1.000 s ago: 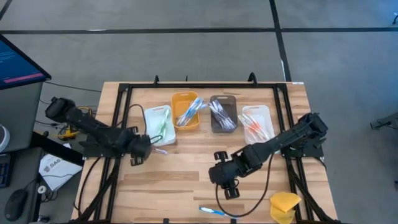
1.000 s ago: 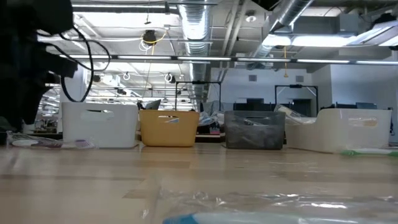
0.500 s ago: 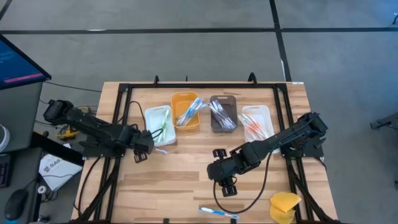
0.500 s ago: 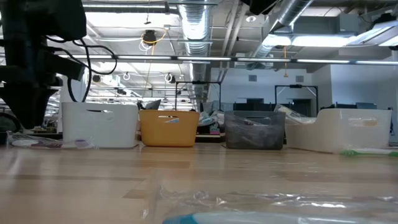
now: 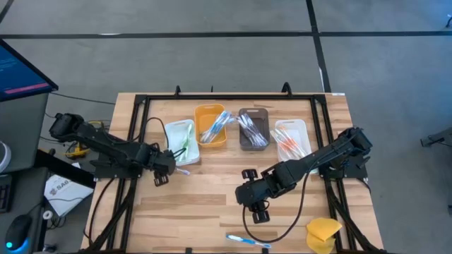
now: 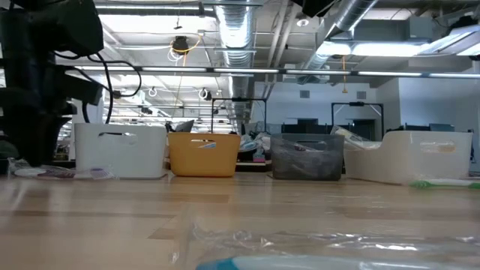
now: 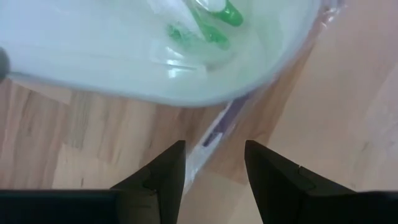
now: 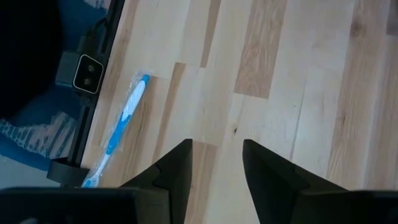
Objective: Pick & Place Toothbrushes
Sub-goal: Put the purple toothbrush into the black transparent bin
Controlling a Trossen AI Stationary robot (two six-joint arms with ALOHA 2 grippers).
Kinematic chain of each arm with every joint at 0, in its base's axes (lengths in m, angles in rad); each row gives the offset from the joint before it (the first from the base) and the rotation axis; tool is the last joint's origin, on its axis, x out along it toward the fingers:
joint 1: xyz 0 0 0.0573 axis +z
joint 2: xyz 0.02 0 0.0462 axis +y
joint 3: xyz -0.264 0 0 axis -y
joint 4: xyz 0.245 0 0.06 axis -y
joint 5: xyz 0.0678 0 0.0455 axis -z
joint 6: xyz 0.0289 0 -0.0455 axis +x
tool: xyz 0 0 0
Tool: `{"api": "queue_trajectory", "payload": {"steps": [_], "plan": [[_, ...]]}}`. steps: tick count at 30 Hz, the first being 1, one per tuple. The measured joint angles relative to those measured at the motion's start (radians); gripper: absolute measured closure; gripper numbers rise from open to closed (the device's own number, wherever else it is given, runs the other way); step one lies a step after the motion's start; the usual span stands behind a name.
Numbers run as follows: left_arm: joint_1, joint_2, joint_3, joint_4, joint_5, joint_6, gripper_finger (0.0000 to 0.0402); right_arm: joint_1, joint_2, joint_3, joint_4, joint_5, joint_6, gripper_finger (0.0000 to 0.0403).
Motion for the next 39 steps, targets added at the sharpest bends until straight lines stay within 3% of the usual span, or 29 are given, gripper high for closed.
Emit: {"api": "queue_trajectory", "payload": {"steps": [20, 24, 33, 39], "plan": [[0.0, 0.125, -0.037, 0.077, 0.008, -0.005, 0.0247, 0.0, 0.0, 0.0, 0.008, 0.0, -0.003, 0.027], [0.0, 0.125, -0.039, 0.085, 0.02, -0.002, 0.0274, 0.0, 0.0, 0.0, 0.008, 0.0, -0.003, 0.0269], [-0.001, 0.125, -0.04, 0.102, 0.029, 0.011, 0.0384, 0.0, 0.001, 0.0, 0.008, 0.0, -0.003, 0.0269], [-0.004, 0.126, -0.039, 0.104, 0.016, 0.023, 0.0377, -0.002, 0.008, 0.0, 0.01, 0.0, -0.01, 0.027]]}}
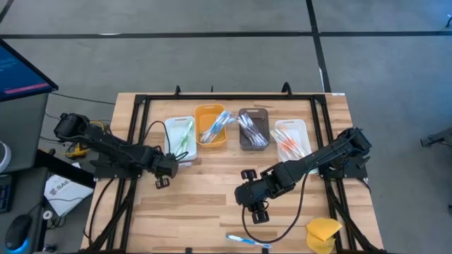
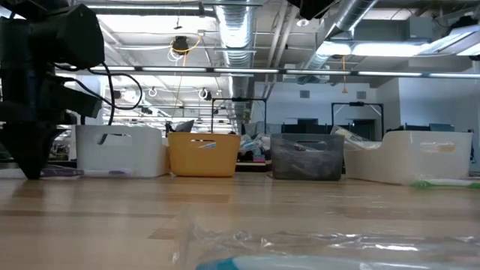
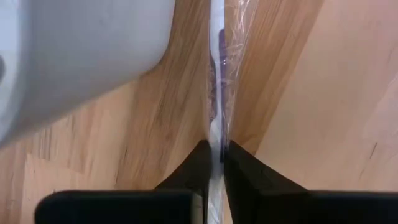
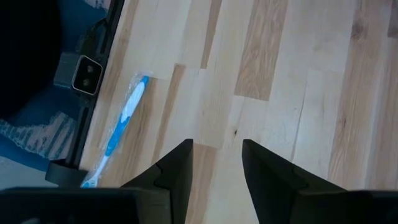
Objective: Pick & Place Toothbrushes
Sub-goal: Put the purple toothbrush into the black transparent bin
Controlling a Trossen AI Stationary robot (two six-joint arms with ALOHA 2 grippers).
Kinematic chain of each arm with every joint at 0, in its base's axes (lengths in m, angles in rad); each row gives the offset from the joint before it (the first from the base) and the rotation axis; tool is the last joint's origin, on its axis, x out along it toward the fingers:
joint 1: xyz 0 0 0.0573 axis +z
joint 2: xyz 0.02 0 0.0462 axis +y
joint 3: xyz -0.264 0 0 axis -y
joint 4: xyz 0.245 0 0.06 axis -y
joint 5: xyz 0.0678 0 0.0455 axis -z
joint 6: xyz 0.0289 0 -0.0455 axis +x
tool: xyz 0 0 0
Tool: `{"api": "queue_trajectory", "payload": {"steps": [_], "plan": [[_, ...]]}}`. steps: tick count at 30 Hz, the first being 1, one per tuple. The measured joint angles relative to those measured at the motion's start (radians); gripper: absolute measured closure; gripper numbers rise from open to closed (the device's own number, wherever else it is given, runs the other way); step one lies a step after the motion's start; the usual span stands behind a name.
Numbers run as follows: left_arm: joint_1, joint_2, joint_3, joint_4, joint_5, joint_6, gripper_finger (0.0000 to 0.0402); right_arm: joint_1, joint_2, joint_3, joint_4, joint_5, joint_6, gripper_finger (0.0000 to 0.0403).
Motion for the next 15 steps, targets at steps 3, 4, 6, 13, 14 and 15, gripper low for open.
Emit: {"api": "queue_trajectory", "payload": {"steps": [3, 4, 6, 13, 14, 15], "plan": [[0.0, 0.003, 0.012, -0.003, -0.002, 0.001, 0.0382, 0.0, 0.0, 0.0, 0.006, 0.0, -0.015, 0.027], [0.0, 0.003, 0.018, -0.005, -0.004, 0.001, 0.0386, 0.0, 0.0, 0.0, 0.009, 0.0, -0.016, 0.0269], [0.0, 0.005, 0.029, -0.011, -0.006, 0.001, 0.0388, 0.0, 0.0, 0.0, 0.01, 0.0, -0.016, 0.0268], [0.002, 0.006, 0.047, 0.014, -0.036, 0.001, 0.0388, 0.007, 0.0, 0.0, 0.012, 0.0, -0.016, 0.027], [0.002, 0.006, 0.045, 0.008, -0.034, 0.001, 0.0389, 0.01, 0.0, 0.0, 0.012, 0.0, -0.016, 0.0269], [0.002, 0.006, 0.046, 0.012, -0.032, 0.001, 0.0389, 0.014, 0.0, 0.0, 0.012, 0.0, -0.016, 0.0268]]}}
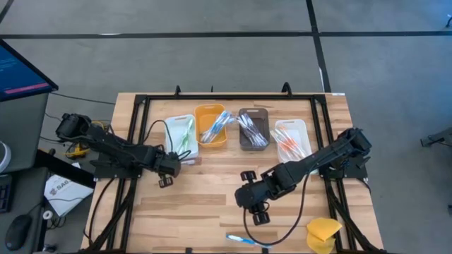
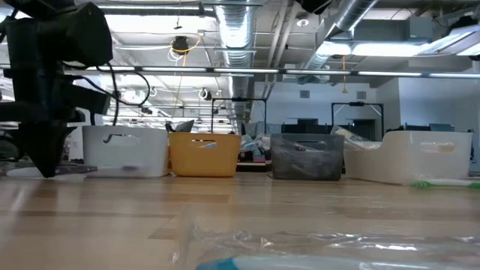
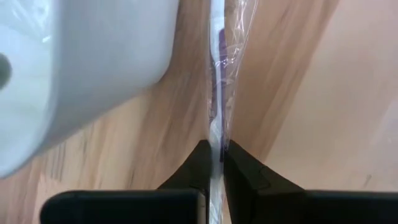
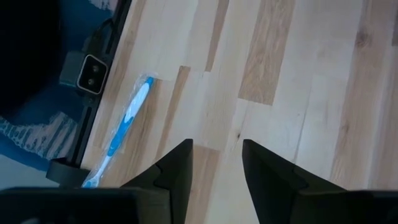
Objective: Pick & Place Toothbrushes
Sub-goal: Put the purple toothbrush into the black transparent bin
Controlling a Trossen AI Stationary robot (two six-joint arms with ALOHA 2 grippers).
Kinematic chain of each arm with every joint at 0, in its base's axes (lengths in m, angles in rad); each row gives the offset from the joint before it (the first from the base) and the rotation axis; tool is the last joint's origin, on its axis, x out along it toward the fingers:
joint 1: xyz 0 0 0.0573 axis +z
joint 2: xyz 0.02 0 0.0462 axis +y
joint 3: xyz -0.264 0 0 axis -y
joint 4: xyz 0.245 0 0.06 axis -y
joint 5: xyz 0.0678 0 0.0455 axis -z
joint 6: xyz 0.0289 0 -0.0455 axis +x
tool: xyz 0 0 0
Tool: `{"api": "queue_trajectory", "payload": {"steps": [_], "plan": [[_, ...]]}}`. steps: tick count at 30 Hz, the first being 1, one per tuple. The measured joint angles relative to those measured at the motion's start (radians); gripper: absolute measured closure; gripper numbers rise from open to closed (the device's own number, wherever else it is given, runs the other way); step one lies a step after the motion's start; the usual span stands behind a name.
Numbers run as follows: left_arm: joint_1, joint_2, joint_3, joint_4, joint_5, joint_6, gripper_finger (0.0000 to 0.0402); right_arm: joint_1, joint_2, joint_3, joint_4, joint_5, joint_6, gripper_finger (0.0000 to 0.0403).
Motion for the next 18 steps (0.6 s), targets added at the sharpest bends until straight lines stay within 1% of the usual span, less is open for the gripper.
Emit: {"api": "queue_trajectory", "payload": {"steps": [10, 14, 18], "plan": [[-0.006, -0.002, 0.003, -0.006, 0.075, -0.007, 0.0389, 0.028, 0.0, 0.0, -0.008, 0.0, -0.001, 0.0269], [-0.034, -0.002, 0.025, -0.022, 0.082, -0.027, 0.0389, 0.028, 0.0, 0.0, -0.016, 0.0, -0.001, 0.0267], [-0.089, -0.002, 0.08, -0.051, 0.084, -0.068, 0.0389, 0.028, 0.0, 0.0, -0.022, 0.0, -0.001, 0.0266]]}}
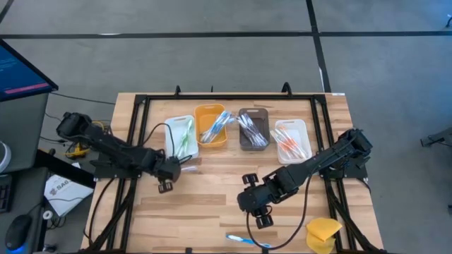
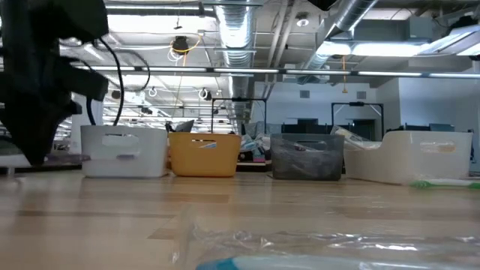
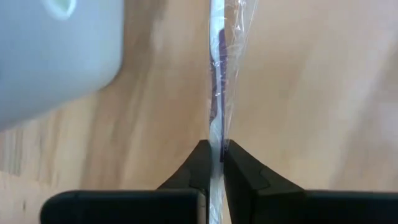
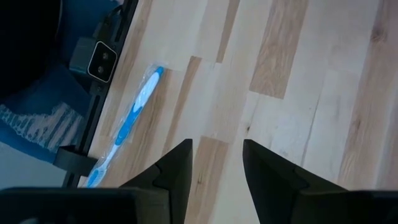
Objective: Pick & Place Toothbrushes
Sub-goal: Put the purple toothbrush into the black transparent bin
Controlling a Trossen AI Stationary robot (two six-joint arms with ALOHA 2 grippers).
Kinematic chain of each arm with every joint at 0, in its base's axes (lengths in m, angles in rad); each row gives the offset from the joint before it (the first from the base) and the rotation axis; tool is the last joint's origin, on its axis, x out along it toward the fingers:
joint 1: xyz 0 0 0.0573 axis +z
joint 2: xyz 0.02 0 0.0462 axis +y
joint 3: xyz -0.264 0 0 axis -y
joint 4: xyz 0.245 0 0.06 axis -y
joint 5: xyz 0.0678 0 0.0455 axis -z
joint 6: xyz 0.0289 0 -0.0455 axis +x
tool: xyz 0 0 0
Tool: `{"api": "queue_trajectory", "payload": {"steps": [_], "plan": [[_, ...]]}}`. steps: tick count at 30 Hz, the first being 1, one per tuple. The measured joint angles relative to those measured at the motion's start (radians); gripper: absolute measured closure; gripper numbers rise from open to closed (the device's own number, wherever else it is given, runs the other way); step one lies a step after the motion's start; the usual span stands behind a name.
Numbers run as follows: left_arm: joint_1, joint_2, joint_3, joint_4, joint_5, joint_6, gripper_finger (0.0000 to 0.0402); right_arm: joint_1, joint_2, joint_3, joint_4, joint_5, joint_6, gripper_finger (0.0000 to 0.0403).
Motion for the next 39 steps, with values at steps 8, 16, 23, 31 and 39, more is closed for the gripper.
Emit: {"api": "queue_trajectory", "payload": {"steps": [8, 16, 23, 31, 39], "plan": [[-0.166, -0.001, 0.143, -0.048, -0.019, -0.113, 0.0389, 0.0, 0.0, 0.0, 0.0, 0.0, 0.0, 0.0269], [-0.327, -0.002, 0.264, 0.011, -0.33, -0.138, 0.0388, -0.001, -0.001, 0.0, 0.104, 0.0, 0.0, 0.027], [-0.405, -0.002, 0.273, 0.41, -0.532, 0.125, 0.0389, -0.025, -0.001, 0.0, 0.337, 0.0, -0.092, 0.0276], [-0.421, -0.002, 0.274, 0.734, -0.593, 0.429, 0.0389, -0.079, -0.001, 0.0, 0.45, 0.0, -0.172, 0.0293], [-0.42, -0.002, 0.247, 0.76, -0.593, 0.435, 0.0388, -0.127, -0.001, 0.0, 0.527, 0.0, -0.168, 0.0301]]}}
